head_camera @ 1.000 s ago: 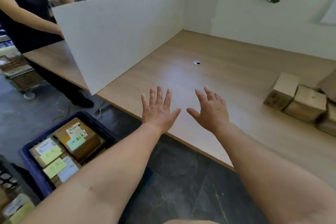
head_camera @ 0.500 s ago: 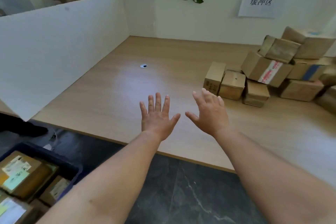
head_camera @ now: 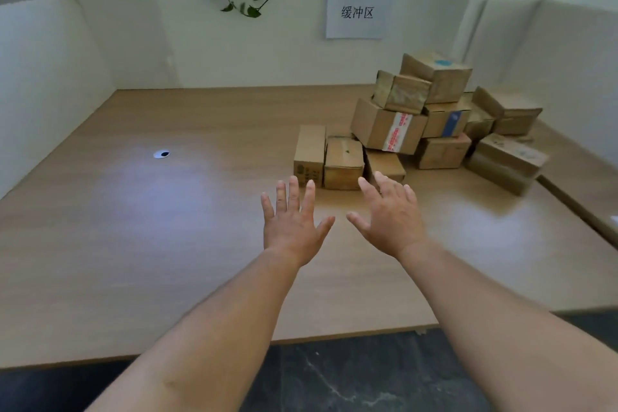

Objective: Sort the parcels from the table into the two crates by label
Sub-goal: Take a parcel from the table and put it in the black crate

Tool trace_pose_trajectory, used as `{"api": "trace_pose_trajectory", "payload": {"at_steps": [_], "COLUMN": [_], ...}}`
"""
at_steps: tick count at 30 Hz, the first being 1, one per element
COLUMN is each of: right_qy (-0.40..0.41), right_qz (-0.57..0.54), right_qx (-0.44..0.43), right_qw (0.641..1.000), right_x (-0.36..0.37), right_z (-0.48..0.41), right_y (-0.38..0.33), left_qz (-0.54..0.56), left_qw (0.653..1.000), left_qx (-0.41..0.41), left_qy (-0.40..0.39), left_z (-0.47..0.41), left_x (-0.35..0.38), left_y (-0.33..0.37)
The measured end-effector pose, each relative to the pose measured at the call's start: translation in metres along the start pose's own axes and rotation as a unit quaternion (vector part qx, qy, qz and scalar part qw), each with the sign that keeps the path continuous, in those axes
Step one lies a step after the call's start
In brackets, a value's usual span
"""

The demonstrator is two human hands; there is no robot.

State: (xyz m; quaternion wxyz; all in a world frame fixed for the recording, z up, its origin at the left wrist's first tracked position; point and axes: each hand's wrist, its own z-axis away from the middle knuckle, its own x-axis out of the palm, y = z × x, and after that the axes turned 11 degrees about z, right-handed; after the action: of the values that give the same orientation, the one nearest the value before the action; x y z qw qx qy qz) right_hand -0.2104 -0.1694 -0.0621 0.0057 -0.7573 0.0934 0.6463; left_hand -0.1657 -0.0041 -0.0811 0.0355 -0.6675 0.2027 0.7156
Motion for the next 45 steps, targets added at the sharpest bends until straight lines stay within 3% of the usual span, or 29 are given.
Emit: {"api": "trace_pose_trajectory", "payload": {"at_steps": [11,18,26,34,40,45], "right_qy": [-0.002,0.020,0.045,0.041,0.029,-0.009], "right_qz": [0.004,-0.013,-0.038,-0.126,-0.233,-0.346], "right_qx": [0.065,0.066,0.065,0.060,0.086,0.097], "right_qw": [0.998,0.998,0.996,0.989,0.968,0.933], "right_x": [0.001,0.009,0.022,0.020,0.020,0.030], "right_z": [-0.040,-0.100,-0.189,-0.277,-0.324,-0.338], "right_y": [0.057,0.136,0.230,0.265,0.261,0.255], "left_qz": [-0.003,-0.018,0.059,0.139,0.257,0.448], "left_qw": [0.997,0.999,0.998,0.989,0.963,0.888], "left_qx": [0.073,0.045,0.014,-0.020,-0.061,-0.101], "left_qy": [0.017,0.021,0.031,0.056,0.062,0.019], "left_z": [-0.080,-0.152,-0.251,-0.321,-0.356,-0.367], "left_x": [-0.007,-0.017,-0.031,-0.044,-0.054,-0.056], "left_y": [0.045,0.094,0.166,0.197,0.216,0.226]}}
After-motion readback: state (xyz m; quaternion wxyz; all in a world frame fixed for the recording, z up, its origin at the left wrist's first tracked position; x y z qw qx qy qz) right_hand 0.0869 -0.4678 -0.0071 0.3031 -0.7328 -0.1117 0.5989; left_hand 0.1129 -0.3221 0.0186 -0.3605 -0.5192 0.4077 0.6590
